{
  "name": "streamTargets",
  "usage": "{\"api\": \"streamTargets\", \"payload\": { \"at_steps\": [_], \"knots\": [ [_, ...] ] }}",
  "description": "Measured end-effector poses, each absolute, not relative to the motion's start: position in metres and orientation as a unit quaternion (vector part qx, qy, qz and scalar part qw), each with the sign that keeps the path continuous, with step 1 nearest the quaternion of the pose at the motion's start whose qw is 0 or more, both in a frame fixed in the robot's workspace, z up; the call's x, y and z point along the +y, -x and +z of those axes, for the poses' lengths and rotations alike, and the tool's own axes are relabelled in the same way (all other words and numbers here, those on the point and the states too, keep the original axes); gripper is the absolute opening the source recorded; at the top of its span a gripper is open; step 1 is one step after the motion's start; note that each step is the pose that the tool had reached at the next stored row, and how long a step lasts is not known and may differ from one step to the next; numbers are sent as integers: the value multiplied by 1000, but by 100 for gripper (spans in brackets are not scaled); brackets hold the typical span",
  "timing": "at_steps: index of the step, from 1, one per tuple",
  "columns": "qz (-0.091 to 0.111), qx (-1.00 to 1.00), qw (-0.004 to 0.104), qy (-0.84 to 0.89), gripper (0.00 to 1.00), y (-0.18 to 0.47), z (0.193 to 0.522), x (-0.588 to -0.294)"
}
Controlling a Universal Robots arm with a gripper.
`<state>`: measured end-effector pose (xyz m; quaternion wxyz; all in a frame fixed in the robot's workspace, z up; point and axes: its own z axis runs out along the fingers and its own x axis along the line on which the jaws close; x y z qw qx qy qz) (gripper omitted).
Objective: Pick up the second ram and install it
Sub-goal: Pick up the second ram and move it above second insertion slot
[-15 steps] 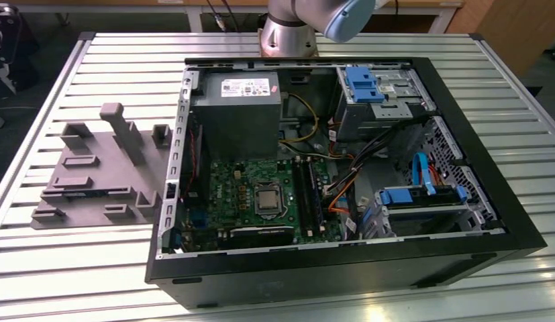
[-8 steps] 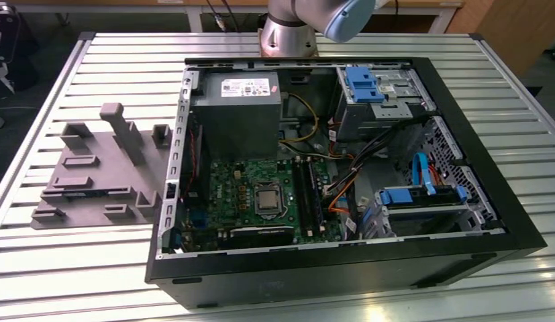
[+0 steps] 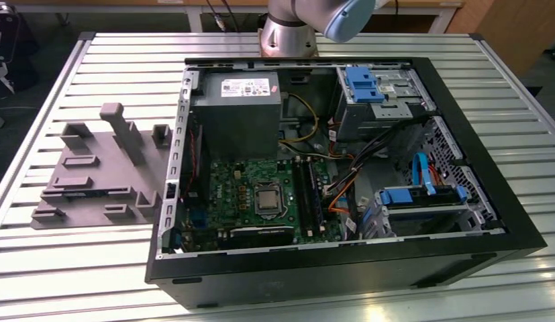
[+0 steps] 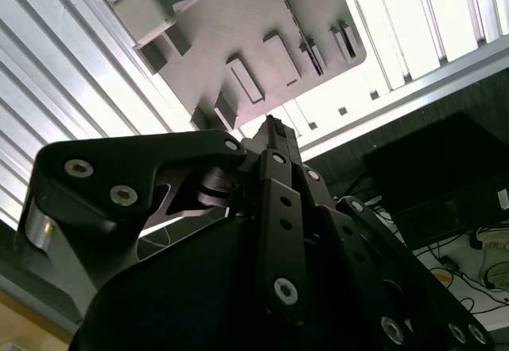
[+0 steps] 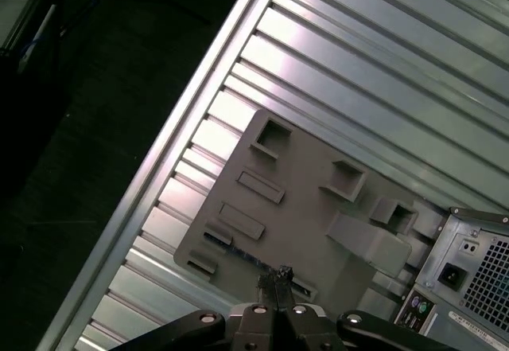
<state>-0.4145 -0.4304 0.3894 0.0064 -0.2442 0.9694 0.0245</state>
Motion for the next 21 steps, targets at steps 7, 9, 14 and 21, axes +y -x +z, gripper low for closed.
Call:
{"api": "streamTargets", "payload": {
  "at_steps": [7,9,14,21],
  "knots": [
    [24,969,6,244,11,415,389,-430],
    [24,969,6,245,11,415,389,-430],
    [25,963,6,270,11,415,389,-430],
    [25,947,4,319,11,416,389,-430]
  ]
}}
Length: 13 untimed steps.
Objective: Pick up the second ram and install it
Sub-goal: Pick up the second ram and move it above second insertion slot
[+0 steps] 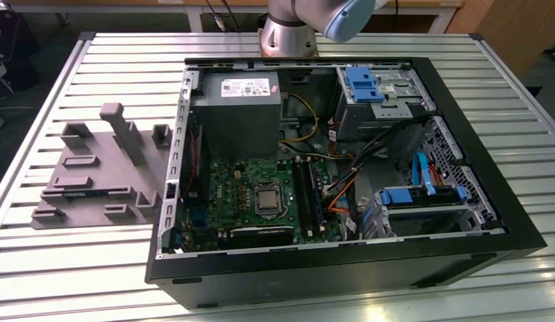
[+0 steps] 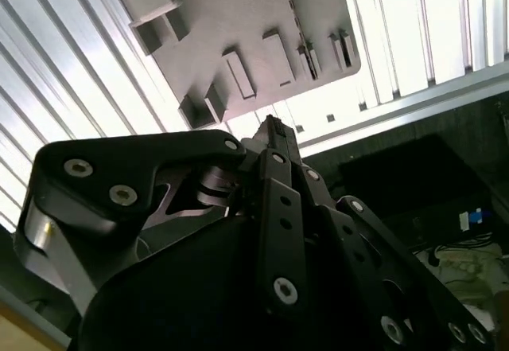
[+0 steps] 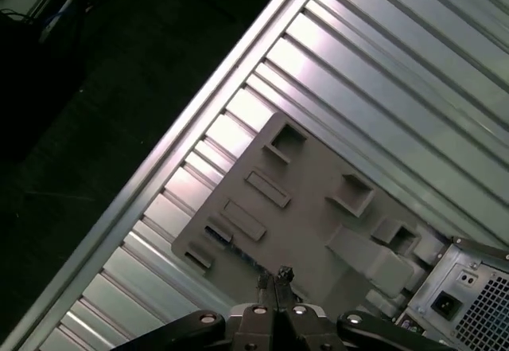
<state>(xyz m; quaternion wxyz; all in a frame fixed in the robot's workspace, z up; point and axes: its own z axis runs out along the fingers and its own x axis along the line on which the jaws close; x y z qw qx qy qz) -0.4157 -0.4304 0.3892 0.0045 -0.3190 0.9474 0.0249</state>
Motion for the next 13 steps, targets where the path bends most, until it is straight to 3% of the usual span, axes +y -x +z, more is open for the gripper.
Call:
{"api": "streamTargets", "payload": {
  "at_steps": [13],
  "knots": [
    [25,925,3,379,11,417,389,-430]
  ]
}}
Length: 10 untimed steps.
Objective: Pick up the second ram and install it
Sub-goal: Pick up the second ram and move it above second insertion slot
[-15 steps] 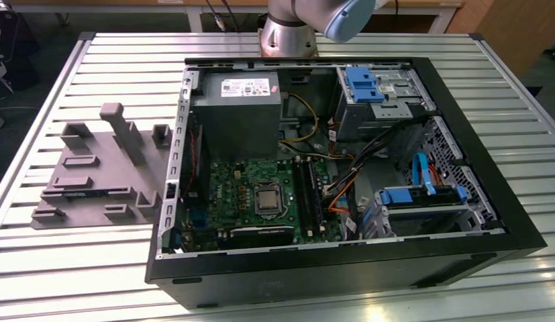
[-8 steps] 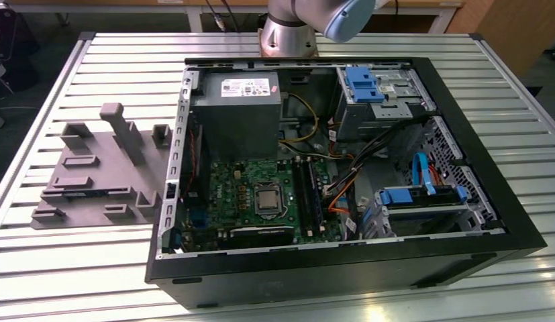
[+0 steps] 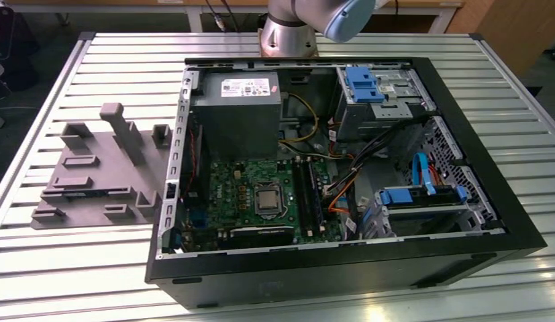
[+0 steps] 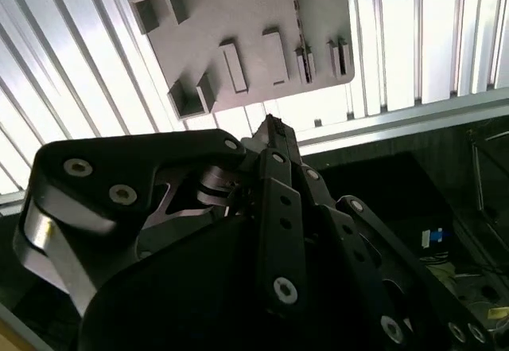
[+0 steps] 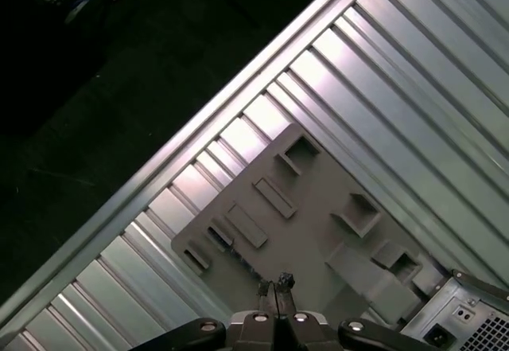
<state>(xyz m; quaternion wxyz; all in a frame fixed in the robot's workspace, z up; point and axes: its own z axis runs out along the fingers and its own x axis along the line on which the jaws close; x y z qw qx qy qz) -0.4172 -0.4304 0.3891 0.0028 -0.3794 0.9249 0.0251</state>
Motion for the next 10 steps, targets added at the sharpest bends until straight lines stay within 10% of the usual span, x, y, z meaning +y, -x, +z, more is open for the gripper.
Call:
{"api": "streamTargets", "payload": {
  "at_steps": [10],
  "knots": [
    [25,912,2,408,11,418,389,-430]
  ]
}}
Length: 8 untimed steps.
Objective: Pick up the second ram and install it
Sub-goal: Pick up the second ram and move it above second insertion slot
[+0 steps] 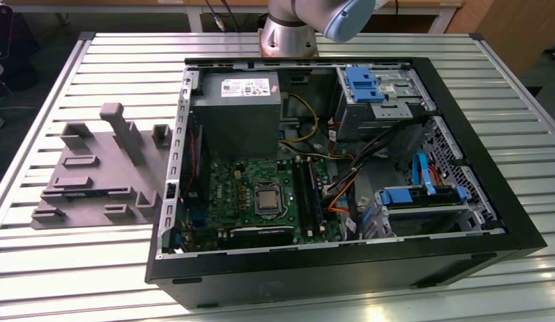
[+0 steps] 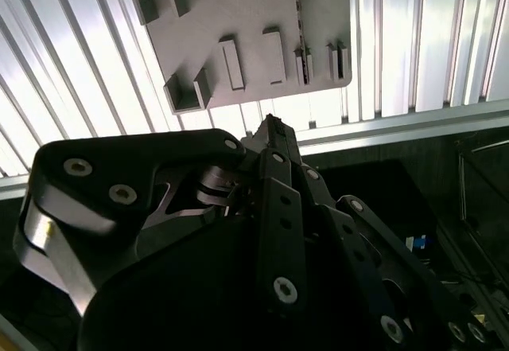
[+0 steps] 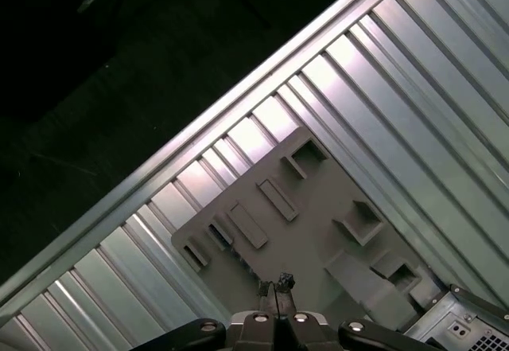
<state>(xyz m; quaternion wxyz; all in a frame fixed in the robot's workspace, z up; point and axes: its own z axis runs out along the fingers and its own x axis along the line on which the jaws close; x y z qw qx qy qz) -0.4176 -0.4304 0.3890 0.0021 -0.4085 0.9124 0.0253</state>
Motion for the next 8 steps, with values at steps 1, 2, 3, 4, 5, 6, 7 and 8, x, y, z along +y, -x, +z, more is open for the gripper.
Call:
{"api": "streamTargets", "payload": {
  "at_steps": [1,2,3,4,5,6,7,8],
  "knots": [
    [25,912,2,409,11,418,389,-430],
    [25,912,2,409,11,418,389,-430],
    [25,912,2,409,11,418,389,-430],
    [25,912,2,409,11,418,389,-430],
    [25,912,2,409,11,418,389,-430],
    [25,912,2,409,11,418,389,-430],
    [25,912,2,409,11,418,389,-430],
    [25,912,2,409,11,418,389,-430]
  ]
}}
